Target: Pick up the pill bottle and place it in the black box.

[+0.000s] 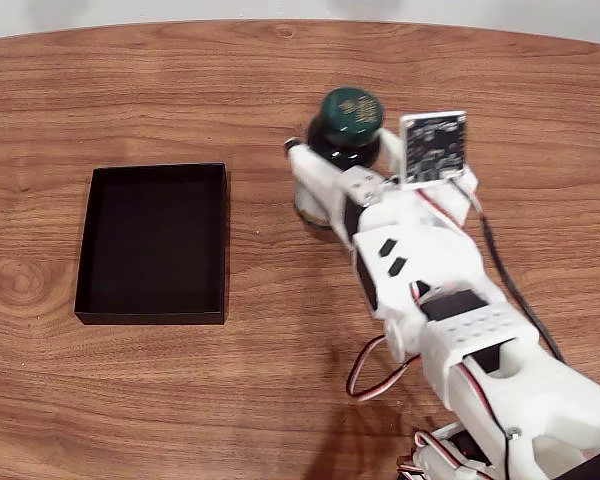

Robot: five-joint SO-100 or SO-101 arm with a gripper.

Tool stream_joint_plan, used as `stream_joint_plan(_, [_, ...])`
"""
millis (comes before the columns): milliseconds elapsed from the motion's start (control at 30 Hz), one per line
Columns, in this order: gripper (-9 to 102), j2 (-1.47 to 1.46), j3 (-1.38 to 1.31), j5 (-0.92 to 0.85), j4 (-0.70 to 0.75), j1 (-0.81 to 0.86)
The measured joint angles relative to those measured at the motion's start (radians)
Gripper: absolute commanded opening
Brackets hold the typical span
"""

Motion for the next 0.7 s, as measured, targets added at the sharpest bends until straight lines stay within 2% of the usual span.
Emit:
stream_joint_plan(400, [16, -0.152, 0.008, 0.124, -0.195, -0.204])
stream_joint_plan(700, [16, -0.308, -0.083, 0.153, -0.264, -0.284])
